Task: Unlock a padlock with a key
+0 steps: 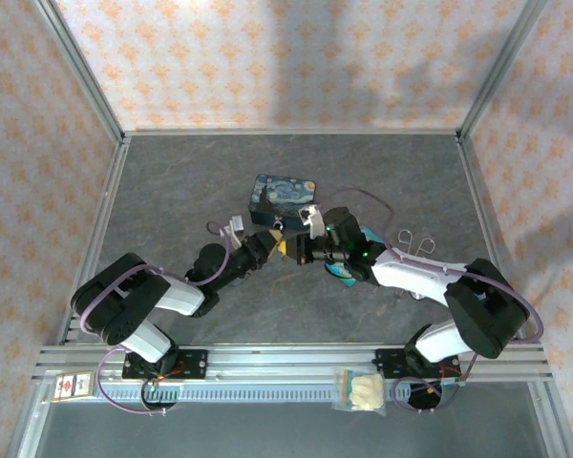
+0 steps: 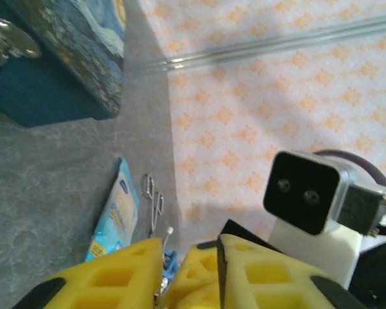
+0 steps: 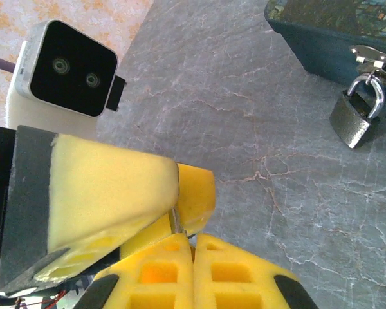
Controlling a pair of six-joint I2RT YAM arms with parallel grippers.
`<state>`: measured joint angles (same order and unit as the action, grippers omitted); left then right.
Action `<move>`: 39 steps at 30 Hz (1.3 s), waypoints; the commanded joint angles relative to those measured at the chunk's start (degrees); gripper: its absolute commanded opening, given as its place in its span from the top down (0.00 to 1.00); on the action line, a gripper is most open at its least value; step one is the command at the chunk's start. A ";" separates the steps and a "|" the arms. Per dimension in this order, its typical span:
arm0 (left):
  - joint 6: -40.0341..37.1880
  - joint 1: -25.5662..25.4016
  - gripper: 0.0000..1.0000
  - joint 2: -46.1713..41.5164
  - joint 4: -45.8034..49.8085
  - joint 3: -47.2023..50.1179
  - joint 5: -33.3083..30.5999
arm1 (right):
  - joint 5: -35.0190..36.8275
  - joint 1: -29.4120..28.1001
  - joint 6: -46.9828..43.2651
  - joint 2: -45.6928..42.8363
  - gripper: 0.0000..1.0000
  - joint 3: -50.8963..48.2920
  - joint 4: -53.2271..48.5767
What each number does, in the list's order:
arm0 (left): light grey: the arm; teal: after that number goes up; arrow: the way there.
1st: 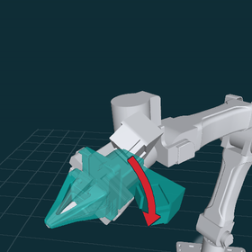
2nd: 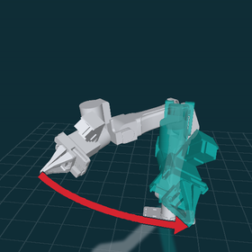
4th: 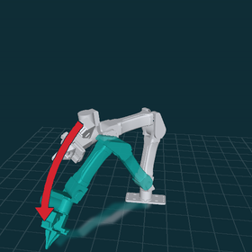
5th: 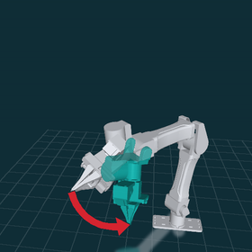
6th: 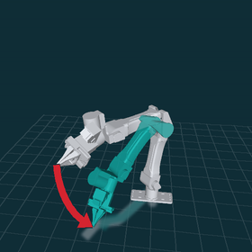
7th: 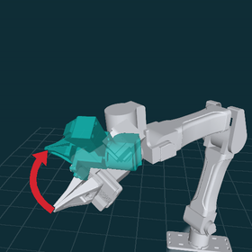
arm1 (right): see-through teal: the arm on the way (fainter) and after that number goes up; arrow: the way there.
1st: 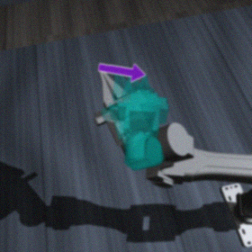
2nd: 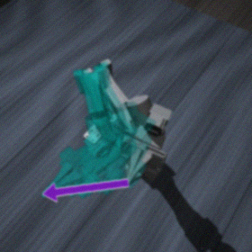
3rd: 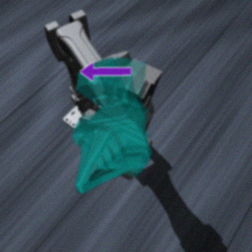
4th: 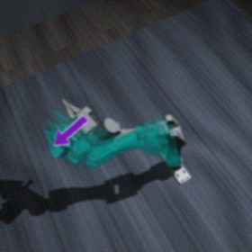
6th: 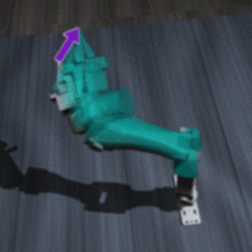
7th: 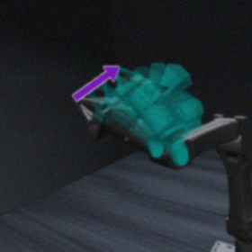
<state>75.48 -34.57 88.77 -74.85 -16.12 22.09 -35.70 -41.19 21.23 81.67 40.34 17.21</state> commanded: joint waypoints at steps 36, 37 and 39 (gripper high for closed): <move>-16.96 4.51 1.00 -7.26 -2.23 -9.48 14.39 | -19.14 7.90 7.79 -5.65 0.58 -2.69 24.60; -16.36 4.46 1.00 -6.98 -3.46 -9.33 14.30 | -18.77 7.83 7.64 -5.59 0.58 -2.84 24.56; -15.23 4.34 1.00 -6.54 -5.03 -9.11 14.25 | -17.73 7.88 7.28 -5.47 0.58 -3.13 24.45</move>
<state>58.15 -30.26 81.58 -72.44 -25.26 35.59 -54.24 -33.10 28.10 75.90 37.91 37.82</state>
